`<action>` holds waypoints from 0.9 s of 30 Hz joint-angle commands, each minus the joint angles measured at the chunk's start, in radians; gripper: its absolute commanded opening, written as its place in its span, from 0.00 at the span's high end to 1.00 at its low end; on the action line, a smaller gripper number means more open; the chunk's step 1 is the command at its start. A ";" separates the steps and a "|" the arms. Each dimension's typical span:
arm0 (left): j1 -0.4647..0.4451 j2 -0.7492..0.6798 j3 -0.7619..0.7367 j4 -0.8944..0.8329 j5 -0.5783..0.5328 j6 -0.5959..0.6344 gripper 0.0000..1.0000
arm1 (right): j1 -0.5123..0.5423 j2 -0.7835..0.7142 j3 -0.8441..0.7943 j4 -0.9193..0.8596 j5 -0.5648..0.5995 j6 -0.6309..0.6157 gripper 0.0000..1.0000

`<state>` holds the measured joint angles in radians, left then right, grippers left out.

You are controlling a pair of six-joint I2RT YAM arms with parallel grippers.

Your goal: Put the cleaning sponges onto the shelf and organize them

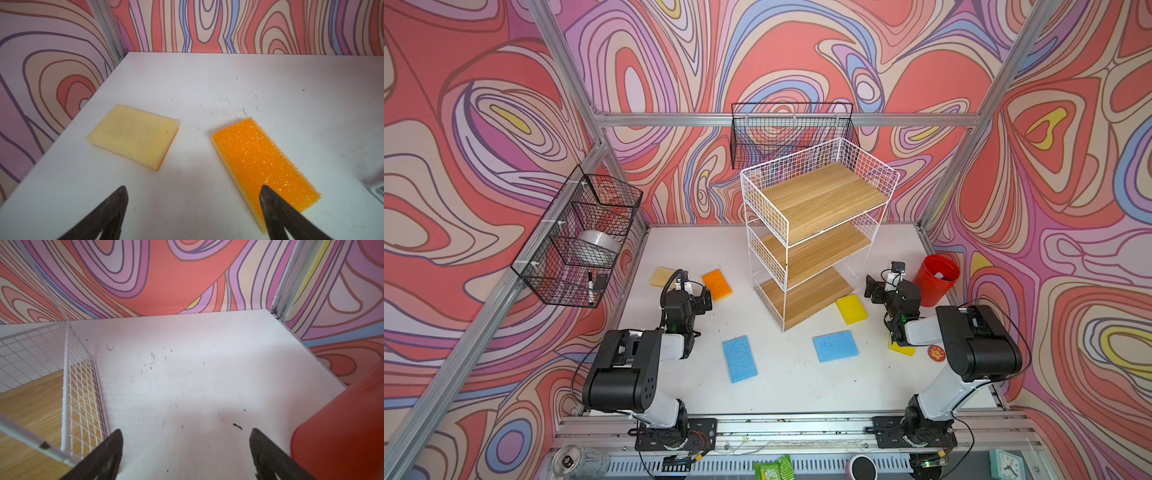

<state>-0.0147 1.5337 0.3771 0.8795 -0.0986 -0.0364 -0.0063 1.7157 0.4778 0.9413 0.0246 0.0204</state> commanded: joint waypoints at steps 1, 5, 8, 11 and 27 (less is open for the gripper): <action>-0.007 0.006 -0.005 0.018 -0.007 0.011 0.00 | -0.004 -0.004 -0.004 0.002 -0.013 0.001 0.01; -0.007 0.008 -0.006 0.018 -0.007 0.011 0.00 | -0.003 -0.004 -0.004 0.002 -0.012 0.001 0.02; -0.007 0.007 -0.005 0.018 -0.006 0.012 0.00 | -0.004 -0.004 -0.004 0.003 -0.012 0.001 0.02; -0.007 0.007 -0.003 0.013 -0.007 0.012 0.00 | -0.003 -0.004 -0.004 0.002 -0.013 0.002 0.01; -0.007 0.007 0.000 0.008 -0.004 0.016 0.00 | -0.004 -0.005 -0.004 0.001 -0.012 0.002 0.02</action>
<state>-0.0147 1.5337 0.3771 0.8791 -0.0982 -0.0364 -0.0063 1.7157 0.4778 0.9413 0.0174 0.0204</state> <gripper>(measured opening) 0.998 0.985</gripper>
